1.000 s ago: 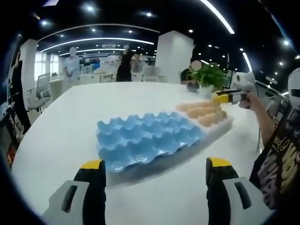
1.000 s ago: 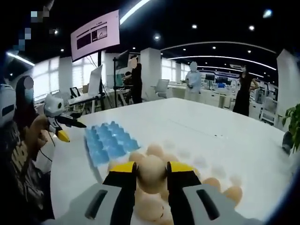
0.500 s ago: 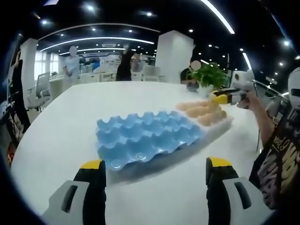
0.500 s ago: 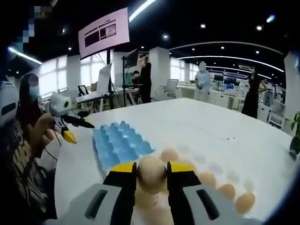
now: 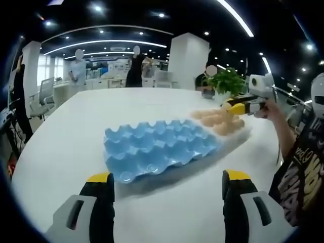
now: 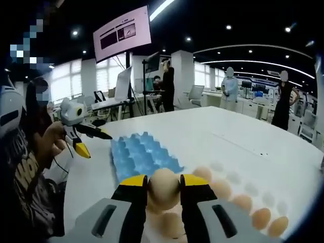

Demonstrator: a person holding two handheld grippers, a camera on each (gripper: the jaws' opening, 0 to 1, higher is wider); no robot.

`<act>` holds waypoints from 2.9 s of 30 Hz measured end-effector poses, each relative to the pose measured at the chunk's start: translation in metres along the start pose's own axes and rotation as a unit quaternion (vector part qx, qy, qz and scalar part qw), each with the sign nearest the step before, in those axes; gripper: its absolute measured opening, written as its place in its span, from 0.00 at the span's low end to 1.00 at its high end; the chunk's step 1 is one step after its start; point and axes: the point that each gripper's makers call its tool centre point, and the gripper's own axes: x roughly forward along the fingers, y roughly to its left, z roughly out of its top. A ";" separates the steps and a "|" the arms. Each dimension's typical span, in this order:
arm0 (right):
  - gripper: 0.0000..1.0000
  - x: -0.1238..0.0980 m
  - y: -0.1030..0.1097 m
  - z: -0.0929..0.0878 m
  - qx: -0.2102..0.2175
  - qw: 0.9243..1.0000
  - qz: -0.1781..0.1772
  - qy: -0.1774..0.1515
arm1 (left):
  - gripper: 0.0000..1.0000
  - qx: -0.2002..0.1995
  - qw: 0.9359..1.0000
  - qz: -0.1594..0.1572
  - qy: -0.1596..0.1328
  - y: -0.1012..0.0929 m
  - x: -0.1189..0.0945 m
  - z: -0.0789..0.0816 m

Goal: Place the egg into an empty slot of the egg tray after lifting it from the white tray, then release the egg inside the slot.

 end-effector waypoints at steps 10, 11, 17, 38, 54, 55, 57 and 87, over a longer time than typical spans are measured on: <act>0.26 0.013 0.013 0.004 -0.007 1.000 0.023 0.001 | 0.90 -0.002 1.000 0.002 -0.001 0.001 -0.002 0.000; 0.26 0.014 0.014 0.005 -0.009 1.000 0.025 0.001 | 0.90 -0.002 1.000 0.002 0.000 0.002 -0.003 0.000; 0.26 0.020 0.018 0.008 -0.015 0.999 0.031 -0.001 | 0.90 -0.002 1.000 0.004 0.001 0.003 -0.001 0.000; 0.26 0.049 0.057 0.006 -0.031 0.996 0.089 0.011 | 0.90 0.001 1.000 0.003 0.005 0.001 0.002 0.000; 0.26 0.065 0.076 -0.015 -0.035 0.992 0.118 0.042 | 0.90 0.000 1.000 0.002 0.005 0.001 0.000 -0.002; 0.26 0.065 0.076 -0.016 -0.035 0.991 0.119 0.044 | 0.90 0.000 1.000 0.003 0.005 0.001 -0.001 -0.002; 0.26 0.067 0.076 -0.019 -0.036 0.991 0.118 0.049 | 0.90 -0.001 1.000 0.004 0.005 0.002 -0.001 -0.003; 0.26 0.067 0.070 -0.036 -0.072 0.989 0.103 0.081 | 0.90 0.002 1.000 0.004 0.005 0.001 0.001 -0.002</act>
